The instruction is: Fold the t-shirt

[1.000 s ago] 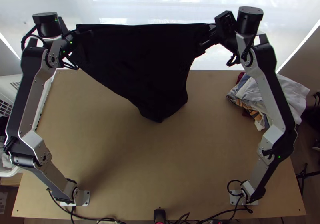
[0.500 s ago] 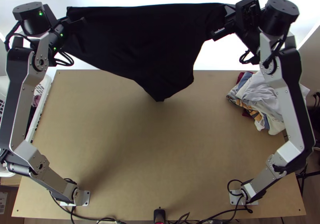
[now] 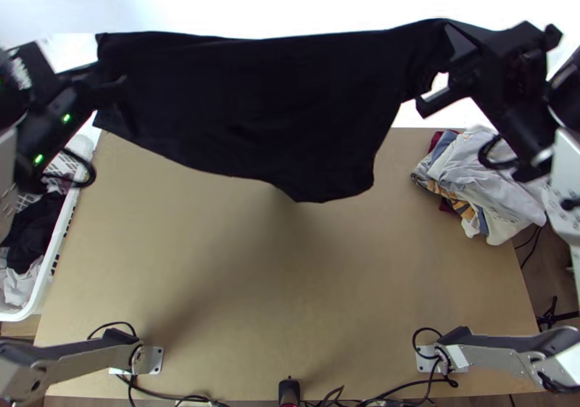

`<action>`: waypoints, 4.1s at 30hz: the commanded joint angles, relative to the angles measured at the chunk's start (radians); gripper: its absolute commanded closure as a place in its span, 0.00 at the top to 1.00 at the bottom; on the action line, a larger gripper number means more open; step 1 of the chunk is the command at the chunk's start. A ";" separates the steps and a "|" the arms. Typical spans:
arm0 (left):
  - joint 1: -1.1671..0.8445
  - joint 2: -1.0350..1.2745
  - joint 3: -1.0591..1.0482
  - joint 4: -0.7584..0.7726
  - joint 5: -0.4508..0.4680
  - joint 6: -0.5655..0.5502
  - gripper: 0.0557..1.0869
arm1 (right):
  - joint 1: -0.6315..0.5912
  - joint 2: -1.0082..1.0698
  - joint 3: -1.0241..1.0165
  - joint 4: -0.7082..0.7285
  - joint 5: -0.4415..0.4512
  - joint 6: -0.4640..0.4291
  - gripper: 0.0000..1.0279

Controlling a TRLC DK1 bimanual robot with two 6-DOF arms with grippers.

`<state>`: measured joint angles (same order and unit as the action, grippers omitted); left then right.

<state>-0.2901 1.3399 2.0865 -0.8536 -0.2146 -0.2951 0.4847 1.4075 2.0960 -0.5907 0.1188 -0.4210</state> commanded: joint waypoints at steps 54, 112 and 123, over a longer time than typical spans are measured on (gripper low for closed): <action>0.144 0.323 -0.826 0.708 0.124 0.076 0.06 | -0.084 0.349 -0.574 0.401 -0.070 -0.005 0.03; 0.091 0.593 -0.514 0.027 0.204 0.267 0.35 | -0.072 0.443 -0.539 0.401 -0.070 -0.005 0.03; 0.114 0.587 -0.510 0.045 0.202 0.277 0.35 | -0.070 0.444 -0.548 0.399 -0.070 -0.005 0.03</action>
<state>-0.1875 1.9301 1.5745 -0.8173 -0.0109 -0.0246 0.4133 1.8503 1.5528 -0.1909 0.0479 -0.4278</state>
